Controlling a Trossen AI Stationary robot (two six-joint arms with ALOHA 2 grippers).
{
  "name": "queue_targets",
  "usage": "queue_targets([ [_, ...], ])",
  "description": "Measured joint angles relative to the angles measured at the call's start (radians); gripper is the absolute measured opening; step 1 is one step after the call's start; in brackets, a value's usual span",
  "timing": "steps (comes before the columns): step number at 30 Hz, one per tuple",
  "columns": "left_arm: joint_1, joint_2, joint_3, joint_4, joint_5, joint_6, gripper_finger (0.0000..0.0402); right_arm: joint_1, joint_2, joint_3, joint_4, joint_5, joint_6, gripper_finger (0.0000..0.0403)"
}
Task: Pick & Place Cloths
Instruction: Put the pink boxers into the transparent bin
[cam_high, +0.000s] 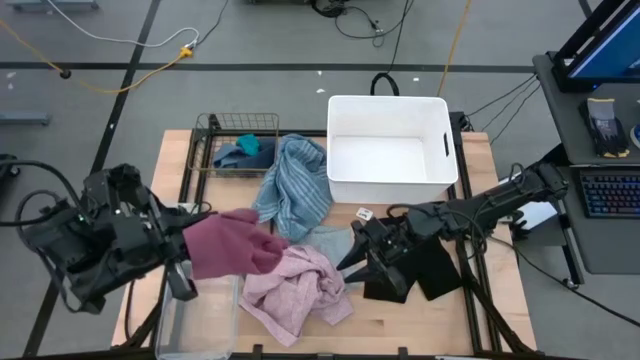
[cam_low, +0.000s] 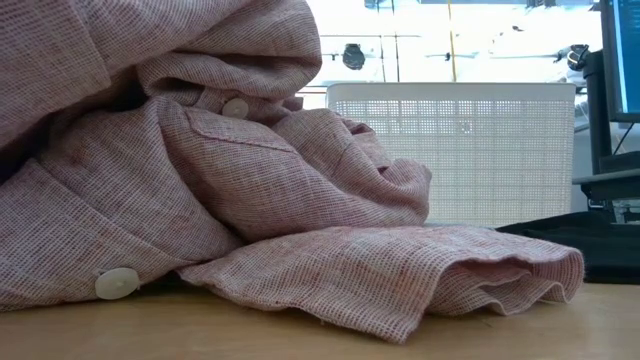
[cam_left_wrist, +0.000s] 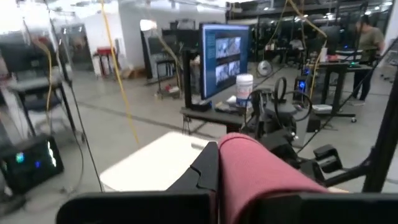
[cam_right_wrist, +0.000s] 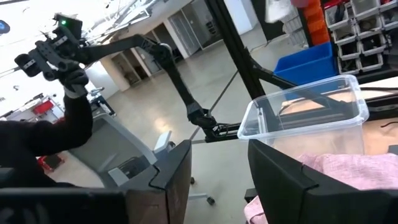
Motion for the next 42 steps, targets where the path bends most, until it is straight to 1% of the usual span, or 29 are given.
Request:
queue_targets([
  [2, -0.007, 0.001, 0.000, -0.050, -0.010, -0.089, 0.0011, 0.000, 0.000, 0.000, 0.000, 0.000, 0.002, 0.0152],
  [5, -0.021, 0.008, 0.000, -0.151, -0.011, -0.263, 0.0003, 0.000, 0.000, 0.000, 0.000, 0.000, 0.003, 0.0153],
  [11, -0.091, 0.008, -0.035, -0.372, -0.009, -0.606, 0.0003, 0.000, 0.000, 0.000, 0.017, 0.000, 0.004, 0.0153],
  [14, -0.135, 0.009, -0.068, -0.446, -0.003, -0.764, 0.0003, 0.000, 0.000, 0.000, 0.025, 0.000, 0.008, 0.0152],
  [16, -0.160, 0.009, -0.098, -0.463, -0.004, -0.836, 0.0002, 0.000, 0.000, 0.000, 0.032, 0.001, 0.011, 0.0150],
  [23, -0.233, 0.009, -0.201, -0.463, -0.005, -0.982, 0.0001, 0.000, -0.001, 0.001, 0.068, 0.000, 0.012, 0.0150],
  [28, -0.239, 0.009, -0.249, -0.462, -0.007, -1.091, 0.0001, 0.000, -0.001, 0.001, 0.068, 0.000, 0.012, 0.0147],
  [36, -0.164, 0.009, -0.279, -0.463, -0.006, -1.206, 0.0000, 0.000, -0.001, 0.001, 0.067, 0.000, 0.012, 0.0144],
  [39, -0.127, 0.008, -0.279, -0.463, 0.041, -1.205, 0.0000, 0.000, -0.001, 0.001, 0.067, 0.000, 0.012, 0.0144],
  [42, -0.099, -0.002, -0.279, -0.470, 0.115, -1.202, 0.0000, -0.001, -0.001, 0.001, 0.067, 0.000, 0.011, 0.0144],
])
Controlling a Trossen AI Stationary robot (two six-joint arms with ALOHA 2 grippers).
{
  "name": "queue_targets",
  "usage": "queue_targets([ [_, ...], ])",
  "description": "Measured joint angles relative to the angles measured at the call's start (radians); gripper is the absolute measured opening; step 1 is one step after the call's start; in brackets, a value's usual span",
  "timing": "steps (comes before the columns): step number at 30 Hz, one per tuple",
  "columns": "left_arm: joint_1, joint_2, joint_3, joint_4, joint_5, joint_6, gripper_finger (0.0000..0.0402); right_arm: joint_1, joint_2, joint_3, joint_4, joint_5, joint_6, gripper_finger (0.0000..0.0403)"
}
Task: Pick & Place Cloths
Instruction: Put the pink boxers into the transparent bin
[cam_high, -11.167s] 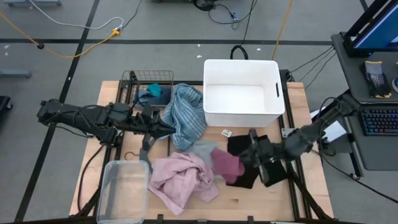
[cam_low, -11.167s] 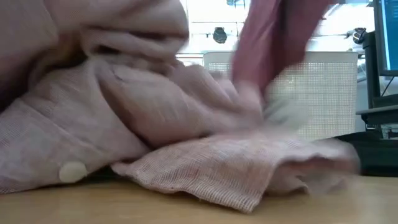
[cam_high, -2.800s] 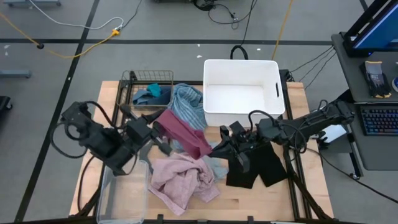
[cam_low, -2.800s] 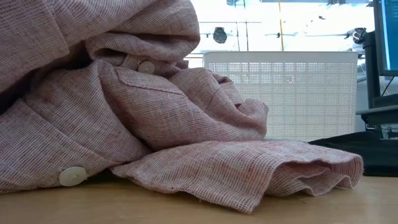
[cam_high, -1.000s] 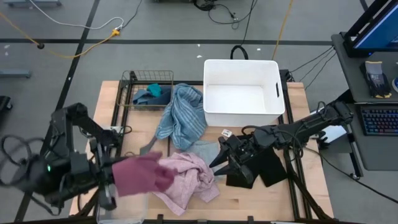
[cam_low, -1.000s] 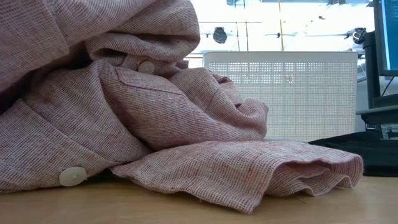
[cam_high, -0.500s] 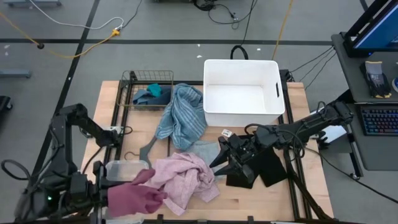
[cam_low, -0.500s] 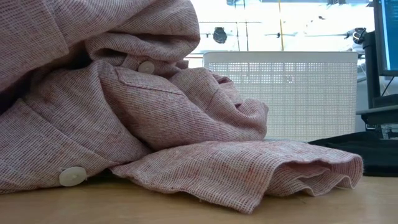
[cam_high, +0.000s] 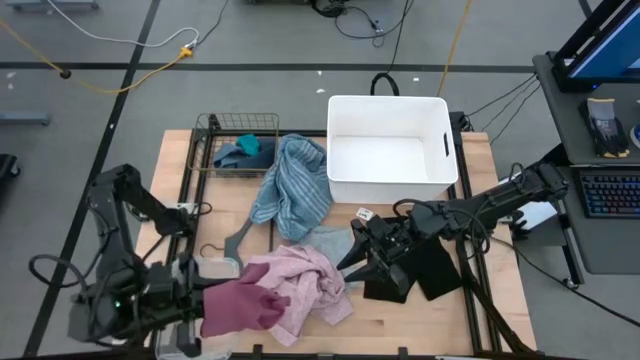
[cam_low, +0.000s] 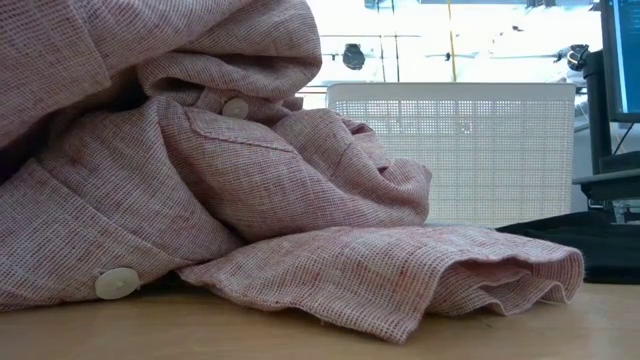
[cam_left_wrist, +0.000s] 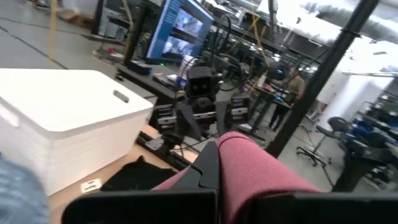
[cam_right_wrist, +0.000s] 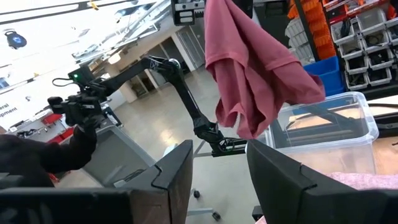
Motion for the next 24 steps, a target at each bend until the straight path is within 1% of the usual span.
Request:
queue_targets([
  [3, 0.038, -0.026, 0.001, -0.053, 0.101, -0.033, 0.0000, -0.006, 0.000, 0.000, 0.000, 0.000, 0.000, 0.0144],
  [5, 0.069, -0.050, 0.001, -0.152, 0.177, -0.111, 0.0000, -0.011, 0.000, 0.000, 0.000, 0.000, 0.000, 0.0144],
  [7, 0.109, -0.076, 0.001, -0.284, 0.257, -0.242, 0.0000, -0.017, 0.000, 0.000, 0.000, 0.000, 0.000, 0.0144],
  [12, 0.220, -0.129, 0.013, -0.619, 0.506, -0.633, 0.0000, -0.026, 0.000, 0.000, -0.003, 0.000, 0.001, 0.0144],
  [16, 0.281, -0.149, 0.086, -0.948, 0.656, -0.901, 0.0000, -0.032, 0.000, 0.000, -0.007, 0.000, 0.001, 0.0144],
  [20, 0.305, -0.145, 0.186, -1.285, 0.783, -1.150, 0.0000, -0.032, 0.000, 0.000, -0.008, 0.000, 0.001, 0.0144],
  [24, 0.310, -0.141, 0.220, -1.477, 0.903, -1.343, 0.0000, -0.032, 0.000, 0.000, -0.008, 0.000, 0.000, 0.0144],
])
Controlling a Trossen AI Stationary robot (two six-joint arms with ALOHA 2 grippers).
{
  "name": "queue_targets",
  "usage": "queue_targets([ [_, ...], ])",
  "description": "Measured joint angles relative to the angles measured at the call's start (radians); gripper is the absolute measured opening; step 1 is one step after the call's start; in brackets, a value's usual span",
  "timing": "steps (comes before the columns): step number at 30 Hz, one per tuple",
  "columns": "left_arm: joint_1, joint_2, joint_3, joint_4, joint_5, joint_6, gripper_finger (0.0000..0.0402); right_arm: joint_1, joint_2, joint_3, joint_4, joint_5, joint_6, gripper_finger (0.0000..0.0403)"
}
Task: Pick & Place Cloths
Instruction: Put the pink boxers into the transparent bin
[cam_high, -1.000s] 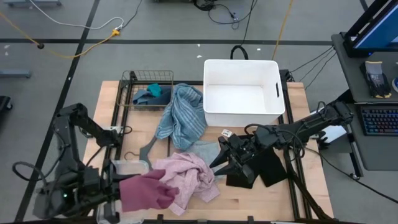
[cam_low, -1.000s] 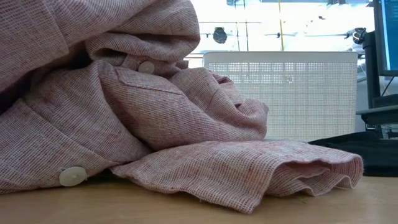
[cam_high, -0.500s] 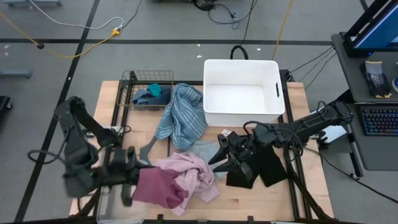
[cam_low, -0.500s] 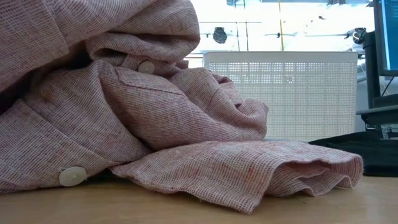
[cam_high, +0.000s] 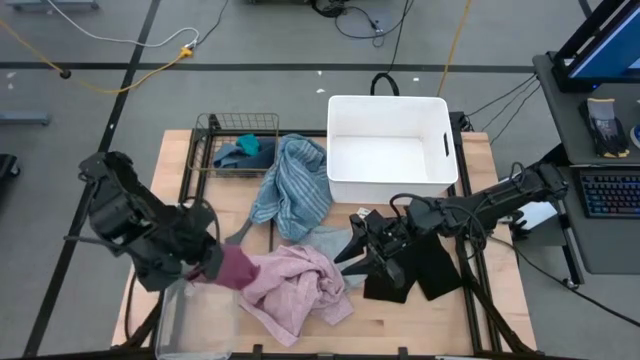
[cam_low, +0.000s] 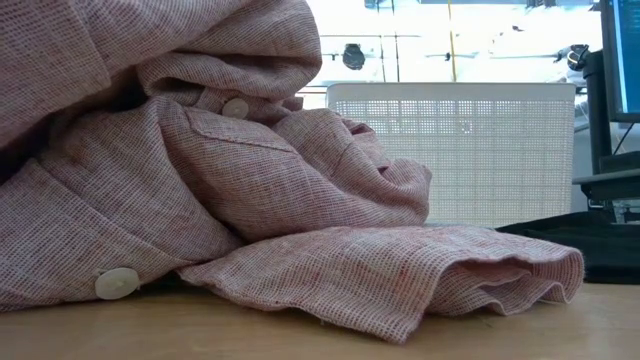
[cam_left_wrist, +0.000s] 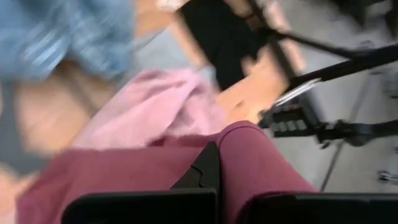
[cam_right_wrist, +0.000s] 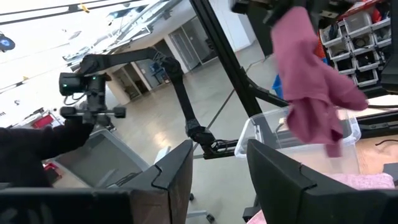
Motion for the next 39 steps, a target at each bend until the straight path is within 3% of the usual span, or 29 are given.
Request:
queue_targets([
  [9, -0.083, 0.014, 0.001, -0.209, 0.234, -0.333, 0.0000, -0.014, 0.000, 0.000, -0.005, 0.000, -0.025, 0.0144],
  [14, -0.160, 0.032, -0.011, -0.211, 0.303, -0.484, 0.0000, -0.035, 0.000, 0.000, -0.007, 0.000, -0.025, 0.0144],
  [24, -0.256, 0.109, -0.012, -0.211, 0.655, -0.758, 0.0000, -0.060, 0.000, 0.000, -0.007, 0.000, -0.025, 0.0144],
  [39, -0.248, 0.159, -0.026, -0.209, 0.610, -0.728, 0.0000, -0.060, 0.000, 0.000, 0.002, -0.001, 0.001, 0.0144],
])
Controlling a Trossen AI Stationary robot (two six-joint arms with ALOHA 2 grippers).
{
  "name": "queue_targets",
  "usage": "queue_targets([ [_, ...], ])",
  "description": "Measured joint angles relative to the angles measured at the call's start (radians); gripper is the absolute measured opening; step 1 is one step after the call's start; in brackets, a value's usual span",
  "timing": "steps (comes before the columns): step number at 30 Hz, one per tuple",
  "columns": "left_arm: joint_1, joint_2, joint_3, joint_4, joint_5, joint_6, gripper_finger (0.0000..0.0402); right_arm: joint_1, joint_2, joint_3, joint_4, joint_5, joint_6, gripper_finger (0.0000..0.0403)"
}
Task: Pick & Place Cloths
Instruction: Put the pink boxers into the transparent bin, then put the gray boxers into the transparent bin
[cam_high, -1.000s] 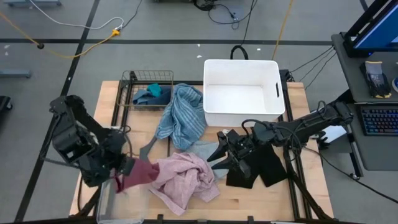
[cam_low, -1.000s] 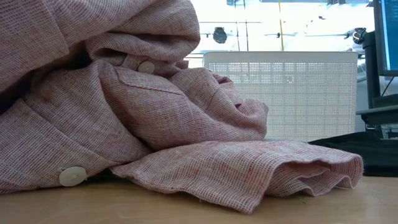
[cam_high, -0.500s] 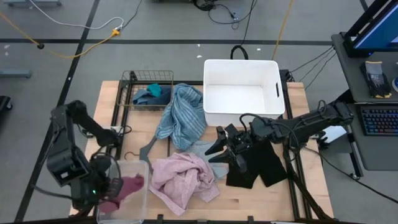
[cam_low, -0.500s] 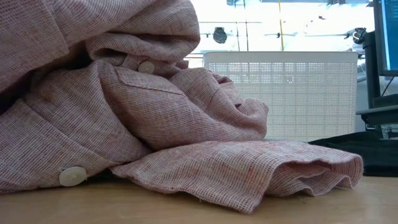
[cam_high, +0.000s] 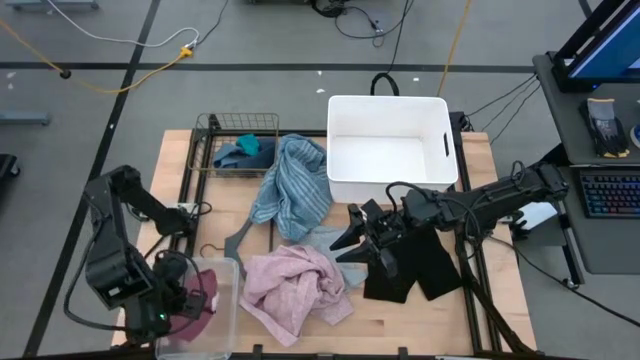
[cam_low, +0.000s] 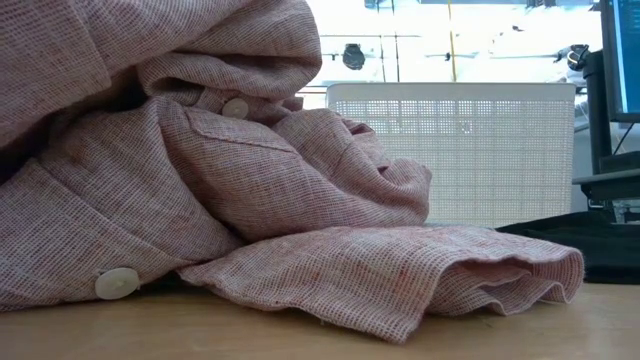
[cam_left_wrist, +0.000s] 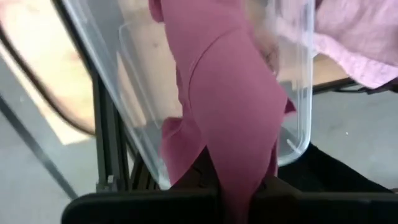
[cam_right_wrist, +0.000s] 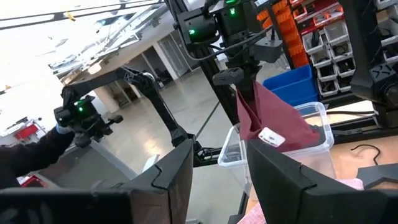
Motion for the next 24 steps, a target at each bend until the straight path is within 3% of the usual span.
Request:
queue_targets([
  [14, 0.023, 0.005, -0.130, 0.000, -0.049, 0.110, 0.0030, 0.000, 0.000, 0.000, 0.000, 0.000, 0.000, 0.0144],
  [24, 0.023, 0.005, -0.138, 0.002, -0.051, 0.112, 0.0134, 0.000, 0.000, 0.000, 0.000, 0.000, 0.000, 0.0144],
])
